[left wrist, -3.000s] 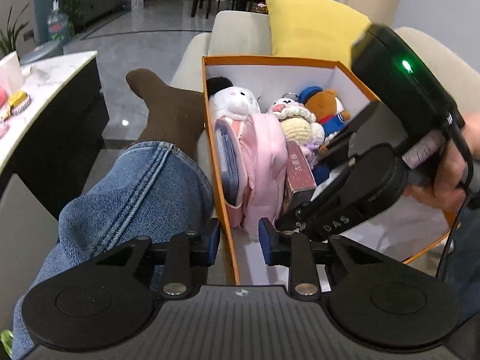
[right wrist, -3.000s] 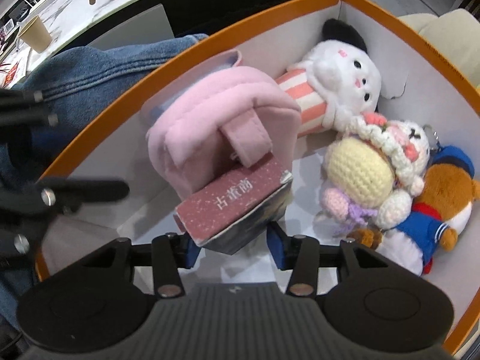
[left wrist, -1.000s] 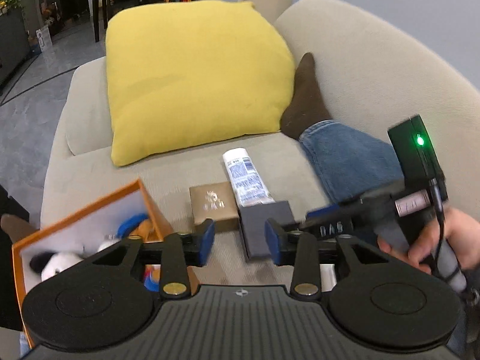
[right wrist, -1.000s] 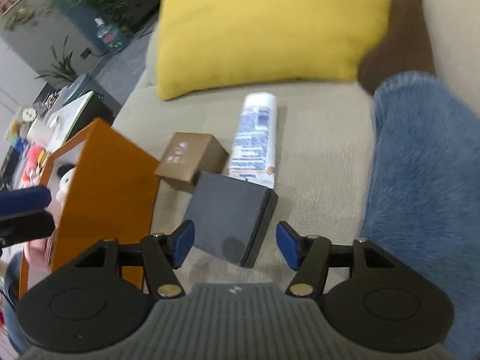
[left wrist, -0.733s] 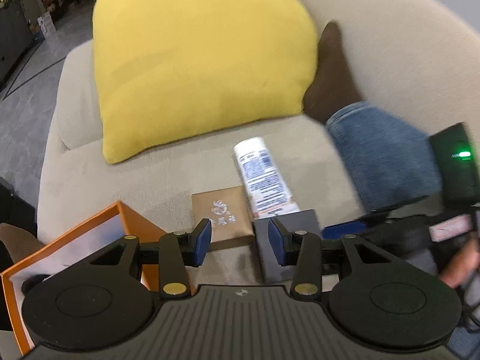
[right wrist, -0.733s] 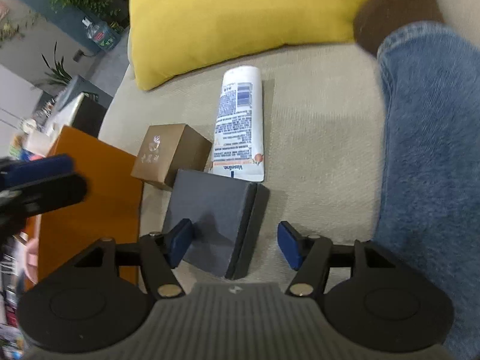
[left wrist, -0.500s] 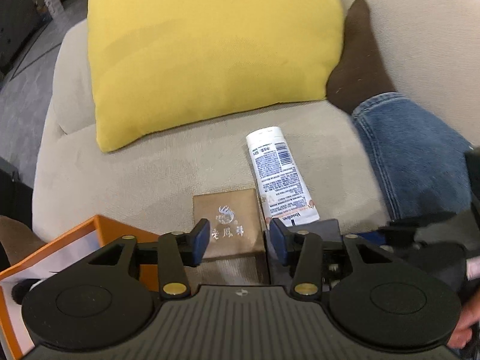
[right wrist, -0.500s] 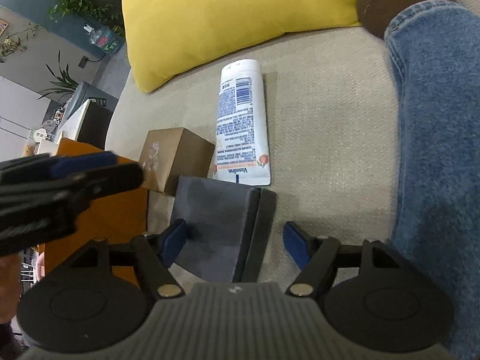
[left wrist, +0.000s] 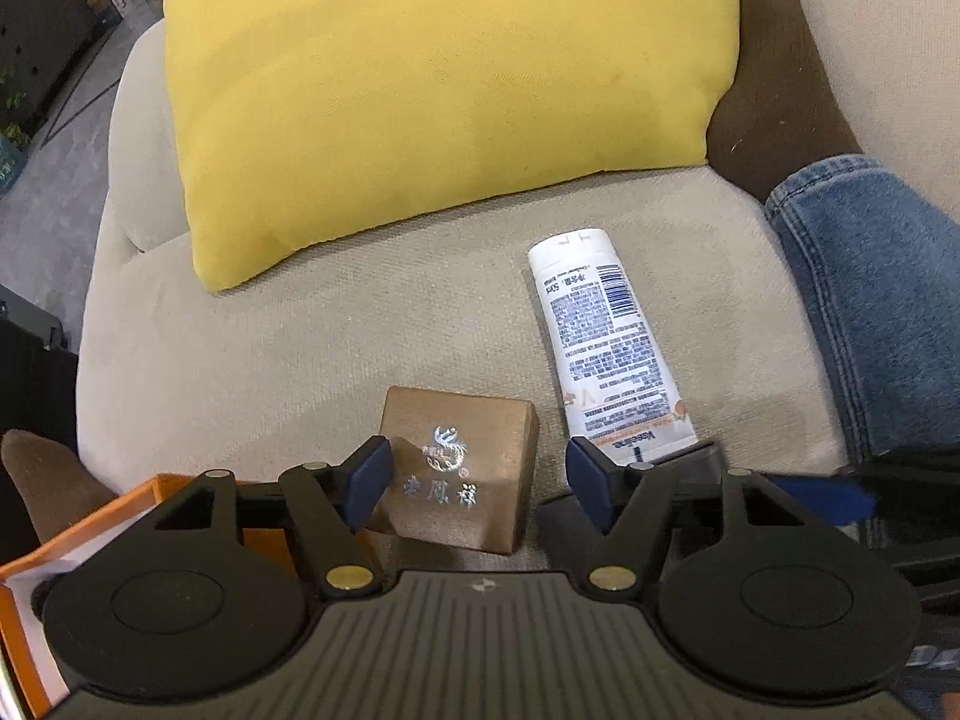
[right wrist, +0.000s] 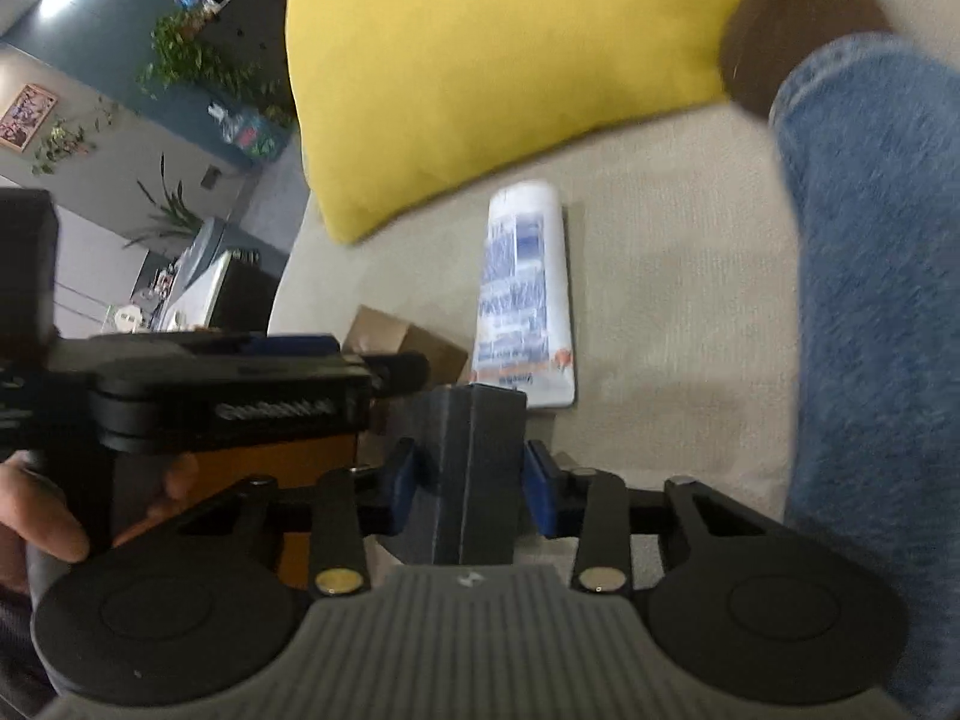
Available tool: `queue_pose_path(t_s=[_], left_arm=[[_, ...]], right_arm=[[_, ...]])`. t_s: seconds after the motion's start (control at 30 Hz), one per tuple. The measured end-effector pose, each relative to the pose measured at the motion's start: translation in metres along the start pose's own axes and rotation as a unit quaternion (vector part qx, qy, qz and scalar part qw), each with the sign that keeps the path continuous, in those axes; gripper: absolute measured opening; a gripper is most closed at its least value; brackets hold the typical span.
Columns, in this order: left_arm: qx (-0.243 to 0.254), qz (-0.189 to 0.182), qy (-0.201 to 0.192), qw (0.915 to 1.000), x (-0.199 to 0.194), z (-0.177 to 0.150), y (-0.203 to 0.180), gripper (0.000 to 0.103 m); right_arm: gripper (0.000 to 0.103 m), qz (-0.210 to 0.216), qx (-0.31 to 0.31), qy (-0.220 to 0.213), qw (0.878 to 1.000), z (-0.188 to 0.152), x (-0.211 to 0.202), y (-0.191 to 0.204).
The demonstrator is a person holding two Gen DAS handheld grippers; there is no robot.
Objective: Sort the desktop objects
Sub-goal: 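Grasp the brown gift box with left tool while right tool grasps the black box, then carry the brown gift box and black box over the orange box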
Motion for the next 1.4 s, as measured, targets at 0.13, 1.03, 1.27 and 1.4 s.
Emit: queue_pose_path(t_s=[0.13, 1.03, 1.27, 1.4], left_arm=[[0.014, 0.009, 0.004, 0.9999, 0.004, 0.001, -0.001, 0.073], [0.075, 0.035, 0.051, 0.9953, 0.017, 0.006, -0.002, 0.078], [0.057, 0.018, 0.038, 0.9975, 0.012, 0.001, -0.002, 0.073], [0.041, 0.000, 0.015, 0.9990, -0.009, -0.004, -0.001, 0.072]], right_arm=[[0.037, -0.028, -0.015, -0.055, 0.998, 0.011, -0.026, -0.005], [0.039, -0.074, -0.044, -0.040, 0.996, 0.004, -0.029, -0.009], [0.035, -0.096, -0.072, -0.058, 0.991, 0.004, -0.034, -0.003], [0.035, -0.097, -0.088, -0.072, 0.989, 0.005, -0.040, 0.003]])
Point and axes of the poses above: each gripper's, at about its wrist camera, not at the fingertips, and x roughly the way its jaws point, y to its left, z to its top, the point moved 8 cm from there along x, roughly the way its jaws point, and after that the axes turned 3 degrees about x, right-handed, at the moved point
